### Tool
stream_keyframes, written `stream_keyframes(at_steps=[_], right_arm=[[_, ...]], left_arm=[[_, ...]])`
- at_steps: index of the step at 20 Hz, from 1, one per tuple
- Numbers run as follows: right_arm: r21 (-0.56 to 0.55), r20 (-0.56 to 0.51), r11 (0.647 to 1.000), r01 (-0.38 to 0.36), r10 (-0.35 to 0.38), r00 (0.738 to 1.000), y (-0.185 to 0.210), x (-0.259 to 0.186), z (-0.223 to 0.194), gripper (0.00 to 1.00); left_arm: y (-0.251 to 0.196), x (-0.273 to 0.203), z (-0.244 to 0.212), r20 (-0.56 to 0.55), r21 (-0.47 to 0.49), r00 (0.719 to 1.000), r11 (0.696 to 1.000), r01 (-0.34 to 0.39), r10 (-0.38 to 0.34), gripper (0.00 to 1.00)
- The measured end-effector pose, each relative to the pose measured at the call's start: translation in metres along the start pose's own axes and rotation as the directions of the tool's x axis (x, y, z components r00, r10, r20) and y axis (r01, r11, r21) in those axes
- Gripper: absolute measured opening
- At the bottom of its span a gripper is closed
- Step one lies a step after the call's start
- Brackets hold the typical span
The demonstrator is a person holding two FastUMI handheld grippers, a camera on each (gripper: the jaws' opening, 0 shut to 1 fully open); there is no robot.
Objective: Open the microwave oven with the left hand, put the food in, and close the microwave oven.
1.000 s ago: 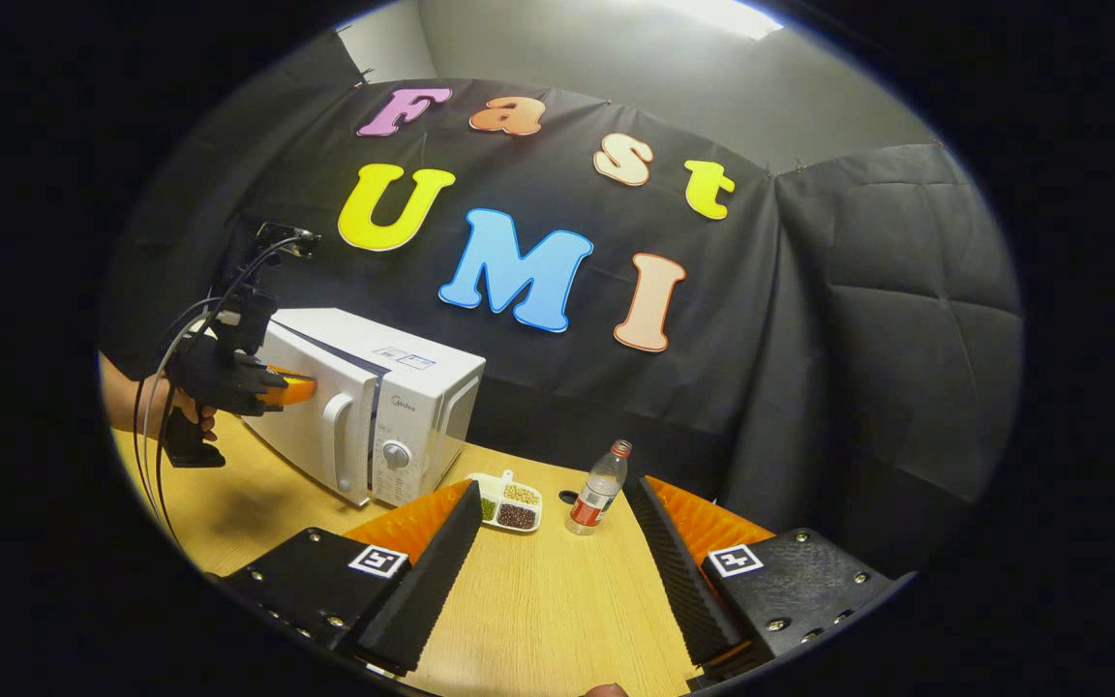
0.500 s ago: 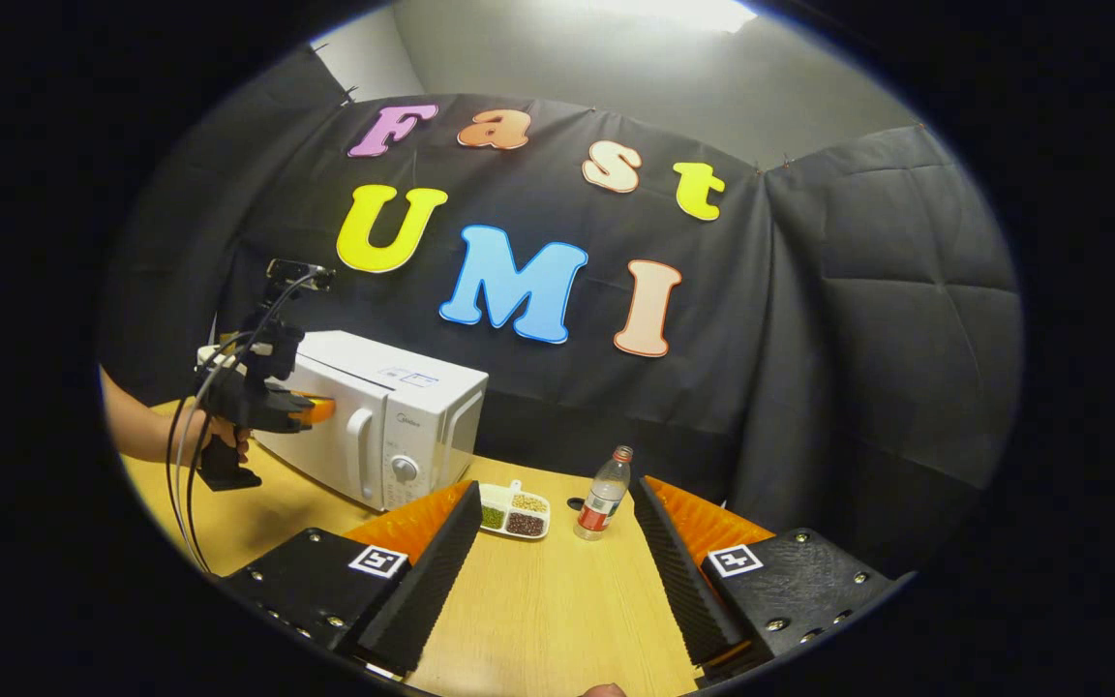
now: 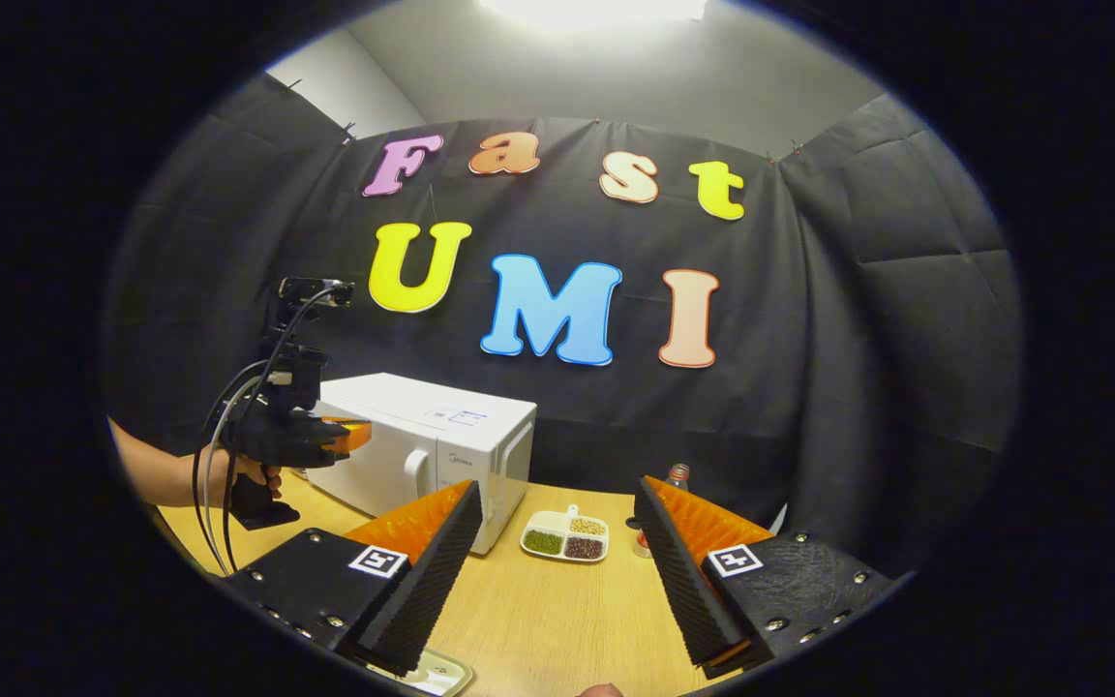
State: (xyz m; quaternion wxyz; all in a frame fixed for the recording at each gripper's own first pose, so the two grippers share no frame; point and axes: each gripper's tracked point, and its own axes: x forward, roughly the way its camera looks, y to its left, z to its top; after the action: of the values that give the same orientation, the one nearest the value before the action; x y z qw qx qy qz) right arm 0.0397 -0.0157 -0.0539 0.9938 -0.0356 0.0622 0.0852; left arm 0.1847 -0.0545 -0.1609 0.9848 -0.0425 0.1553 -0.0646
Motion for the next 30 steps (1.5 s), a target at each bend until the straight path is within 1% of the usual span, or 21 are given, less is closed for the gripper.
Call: stream_keyframes(at_steps=[2,4,6,7,9,11,13,16,18,19,20,21,23,24,25,26,28,30], right_arm=[[0.005,0.007,1.000,-0.006,0.006,1.000,0.002,0.002,0.006,0.97],[0.023,0.032,1.000,-0.012,0.012,0.999,0.009,0.000,0.017,0.97],[0.033,0.036,0.999,-0.001,0.000,0.999,0.017,0.000,0.018,0.97],[0.044,0.033,0.999,-0.001,0.000,0.999,0.023,-0.001,0.018,0.97],[0.054,0.044,0.998,-0.014,0.012,0.999,0.038,-0.006,0.021,0.97],[0.039,0.037,0.999,0.006,-0.007,0.999,0.042,-0.007,0.020,0.97],[0.051,0.060,0.999,0.012,-0.015,0.998,0.050,-0.014,0.029,0.97],[0.055,0.092,0.998,0.029,-0.034,0.995,0.058,-0.022,0.038,0.97],[0.057,0.103,0.997,0.044,-0.050,0.993,0.060,-0.027,0.040,0.97],[0.064,0.105,0.997,0.049,-0.055,0.993,0.062,-0.030,0.041,0.97],[0.075,0.107,0.996,0.054,-0.062,0.992,0.063,-0.034,0.042,0.97],[0.085,0.106,0.995,0.059,-0.068,0.992,0.065,-0.037,0.042,0.97],[0.094,0.106,0.993,0.066,-0.076,0.991,0.069,-0.042,0.042,0.97],[0.090,0.103,0.994,0.067,-0.076,0.992,0.071,-0.044,0.041,0.97],[0.082,0.101,0.994,0.068,-0.076,0.992,0.073,-0.046,0.040,0.97],[0.076,0.099,0.995,0.069,-0.076,0.992,0.074,-0.048,0.040,0.97],[0.075,0.099,0.995,0.066,-0.074,0.992,0.076,-0.051,0.042,0.97],[0.082,0.111,0.994,0.065,-0.074,0.991,0.079,-0.053,0.047,0.96]], left_arm=[[0.005,-0.027,0.010,0.020,-0.012,1.000,1.000,-0.007,0.007,0.09],[0.012,-0.056,0.020,0.044,-0.005,0.999,1.000,-0.018,0.018,0.09],[0.021,-0.084,0.030,0.075,0.000,0.997,1.000,-0.026,0.026,0.10],[0.028,-0.102,0.032,0.079,0.001,0.996,1.000,-0.029,0.029,0.11],[0.039,-0.129,0.039,0.105,0.006,0.994,0.999,-0.038,0.037,0.09],[0.050,-0.153,0.041,0.110,0.003,0.993,0.999,-0.047,0.046,0.09],[0.056,-0.173,0.044,0.120,0.003,0.992,0.999,-0.038,0.038,0.09],[0.069,-0.200,0.050,0.148,0.024,0.988,0.998,-0.053,0.049,0.08],[0.077,-0.215,0.054,0.167,0.030,0.984,0.997,-0.067,0.061,0.09],[0.078,-0.223,0.053,0.173,0.033,0.983,0.997,-0.071,0.064,0.14],[0.081,-0.230,0.055,0.182,0.036,0.981,0.997,-0.073,0.065,0.27],[0.082,-0.238,0.057,0.191,0.040,0.980,0.997,-0.071,0.062,0.33],[0.085,-0.247,0.056,0.198,0.033,0.979,0.997,-0.065,0.057,0.59],[0.086,-0.251,0.056,0.200,0.024,0.978,0.998,-0.066,0.060,0.67],[0.087,-0.255,0.056,0.203,0.014,0.978,0.998,-0.062,0.058,0.70],[0.090,-0.259,0.058,0.208,0.009,0.976,0.998,-0.068,0.064,0.82],[0.098,-0.266,0.061,0.224,0.012,0.971,0.996,-0.092,0.087,0.98],[0.102,-0.267,0.062,0.233,0.017,0.967,0.994,-0.108,0.101,0.97]])
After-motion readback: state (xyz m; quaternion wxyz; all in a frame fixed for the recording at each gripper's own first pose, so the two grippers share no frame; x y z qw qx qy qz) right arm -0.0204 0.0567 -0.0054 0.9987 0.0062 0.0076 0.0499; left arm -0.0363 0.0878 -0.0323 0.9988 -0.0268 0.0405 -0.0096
